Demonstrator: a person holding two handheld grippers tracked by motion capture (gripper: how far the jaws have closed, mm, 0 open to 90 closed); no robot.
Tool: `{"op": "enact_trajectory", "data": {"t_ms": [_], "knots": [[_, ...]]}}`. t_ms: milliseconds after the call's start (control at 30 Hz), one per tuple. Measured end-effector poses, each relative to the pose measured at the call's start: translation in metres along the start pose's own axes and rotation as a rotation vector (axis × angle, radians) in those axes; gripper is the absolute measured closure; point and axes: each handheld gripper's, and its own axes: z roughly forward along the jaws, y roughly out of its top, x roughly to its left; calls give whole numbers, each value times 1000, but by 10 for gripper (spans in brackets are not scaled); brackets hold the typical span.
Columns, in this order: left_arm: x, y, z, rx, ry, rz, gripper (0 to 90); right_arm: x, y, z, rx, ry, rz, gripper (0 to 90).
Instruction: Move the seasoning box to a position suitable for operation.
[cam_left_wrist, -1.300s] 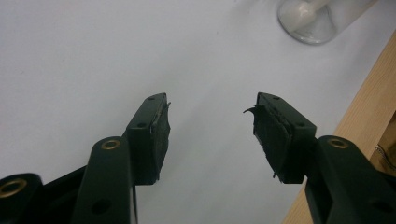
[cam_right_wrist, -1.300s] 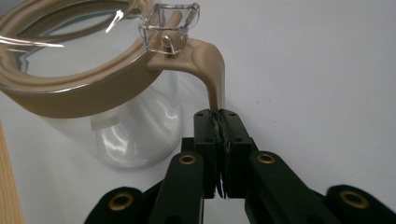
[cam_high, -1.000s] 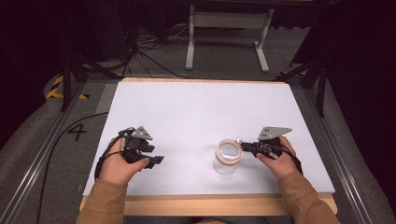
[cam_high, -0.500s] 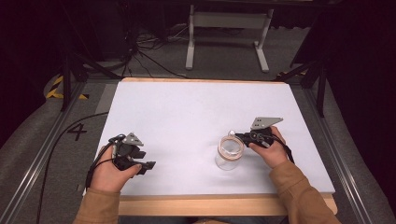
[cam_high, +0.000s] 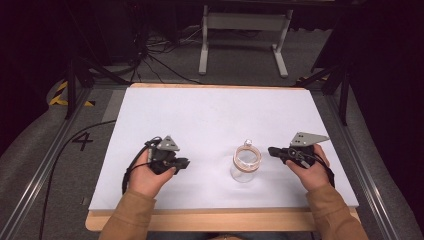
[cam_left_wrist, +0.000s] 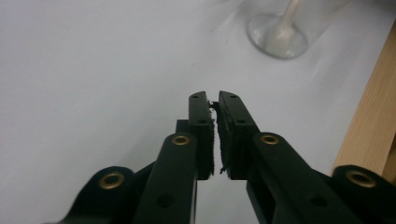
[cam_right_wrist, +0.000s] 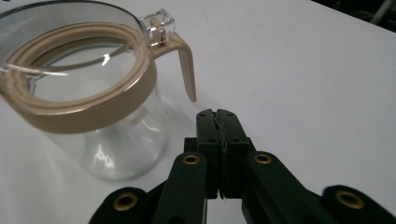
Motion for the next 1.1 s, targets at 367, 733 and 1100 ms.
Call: {"op": "enact_trajectory", "data": {"t_ms": [367, 733, 1100], "knots": [[-19, 29, 81, -77, -60, 21, 892, 17, -25, -11, 51, -19, 24, 899], [-28, 44, 103, -47, -52, 76, 882, 19, -40, -20, 59, -41, 54, 899], [-38, 45, 99, -5, -89, 106, 894, 17, -43, -24, 49, -41, 63, 899]]}}
